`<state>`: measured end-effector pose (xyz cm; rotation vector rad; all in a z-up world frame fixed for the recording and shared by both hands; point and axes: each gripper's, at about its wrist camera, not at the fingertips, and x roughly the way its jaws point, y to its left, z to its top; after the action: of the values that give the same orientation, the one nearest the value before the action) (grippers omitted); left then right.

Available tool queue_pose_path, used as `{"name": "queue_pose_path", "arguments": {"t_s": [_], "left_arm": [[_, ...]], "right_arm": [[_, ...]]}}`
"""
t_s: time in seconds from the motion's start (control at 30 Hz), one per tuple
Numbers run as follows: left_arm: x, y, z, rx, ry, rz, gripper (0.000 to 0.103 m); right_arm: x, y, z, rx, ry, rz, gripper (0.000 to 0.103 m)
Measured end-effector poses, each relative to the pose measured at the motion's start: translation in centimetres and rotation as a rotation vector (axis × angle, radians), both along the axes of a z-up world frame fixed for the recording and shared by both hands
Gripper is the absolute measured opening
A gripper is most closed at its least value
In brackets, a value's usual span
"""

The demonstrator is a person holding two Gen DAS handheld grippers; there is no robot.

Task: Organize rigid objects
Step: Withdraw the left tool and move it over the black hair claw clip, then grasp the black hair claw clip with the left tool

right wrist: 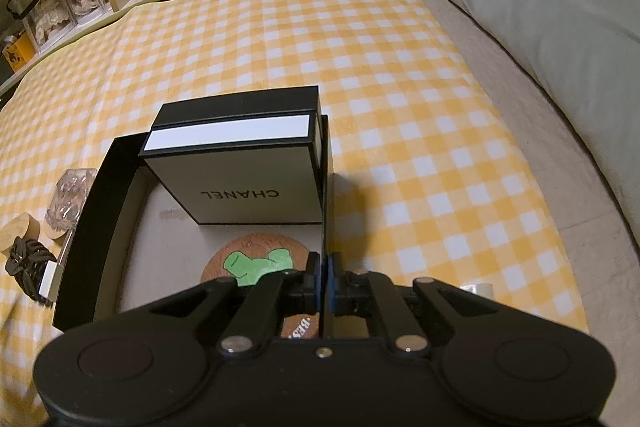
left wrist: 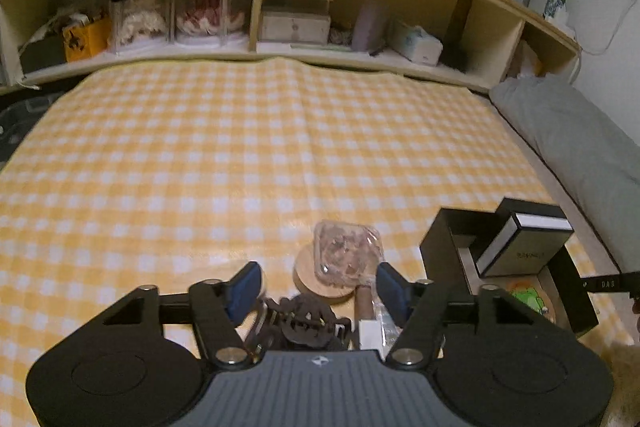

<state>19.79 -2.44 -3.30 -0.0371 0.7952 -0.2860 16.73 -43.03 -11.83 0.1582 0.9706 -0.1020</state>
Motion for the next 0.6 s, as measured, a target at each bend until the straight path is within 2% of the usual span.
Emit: {"name": "queue_pose_path", "arguments": {"t_s": [0.37,0.57,0.6], "left_arm": [[1.3,-2.3,-4.7,0.121,0.074,-0.009,0.060],[1.6,-2.6,-5.9,0.186,0.071,-0.009,0.060],[1.6,-2.6,-6.1,0.190,0.071,-0.012,0.056]], "right_arm": [[0.0,0.1,-0.2,-0.010,0.009,0.011,0.004],[0.0,0.2,-0.2,-0.012,0.011,0.012,0.004],[0.1,0.1,-0.2,-0.012,0.011,0.013,0.004]]}}
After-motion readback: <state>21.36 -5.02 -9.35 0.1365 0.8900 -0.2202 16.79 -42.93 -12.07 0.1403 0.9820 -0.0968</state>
